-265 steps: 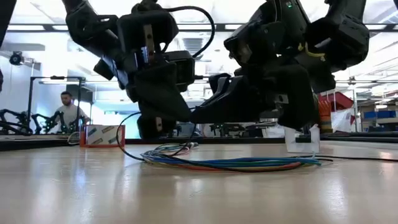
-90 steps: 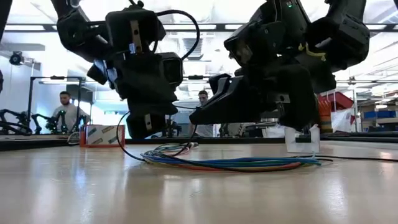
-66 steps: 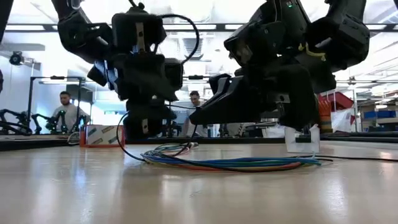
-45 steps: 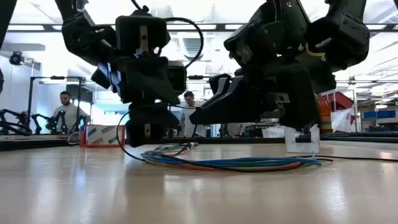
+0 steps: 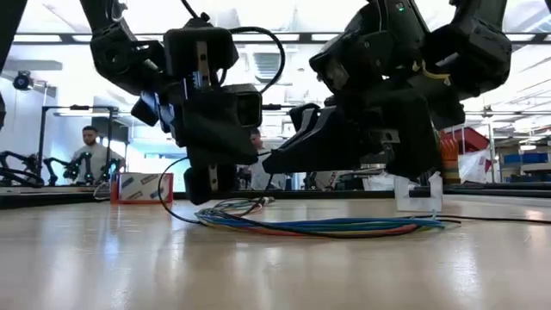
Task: Ziptie cables
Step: Wrap the cables together using a black zip tie
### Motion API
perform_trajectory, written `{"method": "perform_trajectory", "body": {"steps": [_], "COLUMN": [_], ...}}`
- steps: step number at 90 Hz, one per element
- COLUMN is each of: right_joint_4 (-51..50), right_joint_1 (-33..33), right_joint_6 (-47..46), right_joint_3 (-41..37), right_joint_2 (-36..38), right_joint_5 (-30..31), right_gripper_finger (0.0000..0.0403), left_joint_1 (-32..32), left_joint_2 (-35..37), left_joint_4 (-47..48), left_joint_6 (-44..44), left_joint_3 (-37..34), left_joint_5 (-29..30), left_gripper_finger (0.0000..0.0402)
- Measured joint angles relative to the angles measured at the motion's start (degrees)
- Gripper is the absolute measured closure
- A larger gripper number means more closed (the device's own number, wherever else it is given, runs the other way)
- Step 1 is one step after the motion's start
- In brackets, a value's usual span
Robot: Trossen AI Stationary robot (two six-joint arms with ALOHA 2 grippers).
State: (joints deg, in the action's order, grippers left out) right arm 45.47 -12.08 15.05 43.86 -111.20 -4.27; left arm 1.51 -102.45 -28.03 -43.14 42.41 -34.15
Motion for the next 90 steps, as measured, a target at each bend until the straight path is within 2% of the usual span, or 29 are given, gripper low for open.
{"method": "perform_trajectory", "body": {"steps": [12,35,50,65,79,90], "right_joint_4": [-0.42,-1.19,-5.97,-9.41,-10.81,-10.55], "right_joint_1": [0.00,-0.02,-0.04,-0.39,-2.67,-4.07], "right_joint_6": [-0.09,-0.10,-1.64,-1.14,3.00,4.09], "right_joint_3": [0.00,0.00,-0.04,-0.07,-0.04,0.04], "right_joint_2": [0.00,0.07,2.45,3.98,4.59,4.70], "right_joint_5": [-0.02,-0.13,-0.13,1.99,10.07,10.77], "right_gripper_finger": [0.0389,0.0321,0.0297,0.0297,0.0315,0.0326], "left_joint_1": [-0.08,-0.14,-0.12,-0.23,-0.27,-0.39], "left_joint_2": [0.00,0.00,0.00,0.00,0.00,0.00], "left_joint_4": [0.02,0.15,0.15,0.20,0.37,0.35], "left_joint_6": [0.16,0.47,0.64,0.19,-1.66,-2.49], "left_joint_3": [0.00,-0.02,-0.02,-0.07,-0.17,-0.17], "left_joint_5": [0.02,0.15,0.18,0.36,0.46,0.44], "left_gripper_finger": [0.0401,0.0401,0.0401,0.0401,0.0402,0.0402]}}
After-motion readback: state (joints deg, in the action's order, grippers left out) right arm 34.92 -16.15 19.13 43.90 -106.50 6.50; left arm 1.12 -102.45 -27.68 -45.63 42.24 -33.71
